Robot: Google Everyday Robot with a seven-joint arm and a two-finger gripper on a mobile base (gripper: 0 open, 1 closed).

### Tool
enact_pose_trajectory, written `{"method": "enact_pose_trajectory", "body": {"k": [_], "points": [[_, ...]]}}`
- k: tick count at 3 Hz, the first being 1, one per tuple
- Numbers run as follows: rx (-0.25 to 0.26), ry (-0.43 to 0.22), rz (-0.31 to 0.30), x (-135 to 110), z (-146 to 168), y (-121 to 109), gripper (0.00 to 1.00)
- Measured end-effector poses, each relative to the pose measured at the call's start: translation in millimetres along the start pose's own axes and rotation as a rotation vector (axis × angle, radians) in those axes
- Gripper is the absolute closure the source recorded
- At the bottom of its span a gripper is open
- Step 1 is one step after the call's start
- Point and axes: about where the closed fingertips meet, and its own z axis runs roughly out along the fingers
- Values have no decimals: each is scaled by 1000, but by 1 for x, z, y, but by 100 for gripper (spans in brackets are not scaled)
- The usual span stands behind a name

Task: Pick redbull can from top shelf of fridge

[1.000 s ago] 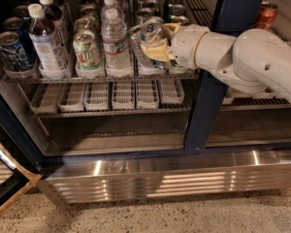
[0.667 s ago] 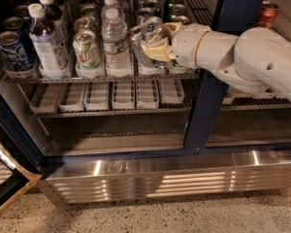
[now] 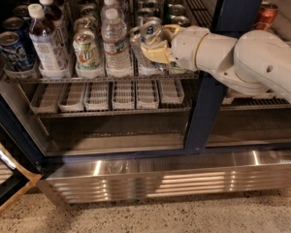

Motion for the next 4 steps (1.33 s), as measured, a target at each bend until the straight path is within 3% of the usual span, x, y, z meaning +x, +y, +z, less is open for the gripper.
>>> {"method": "enact_pose_trajectory", "body": {"k": [4], "points": [[-1,-5,-7,-1,1,1,100]]}}
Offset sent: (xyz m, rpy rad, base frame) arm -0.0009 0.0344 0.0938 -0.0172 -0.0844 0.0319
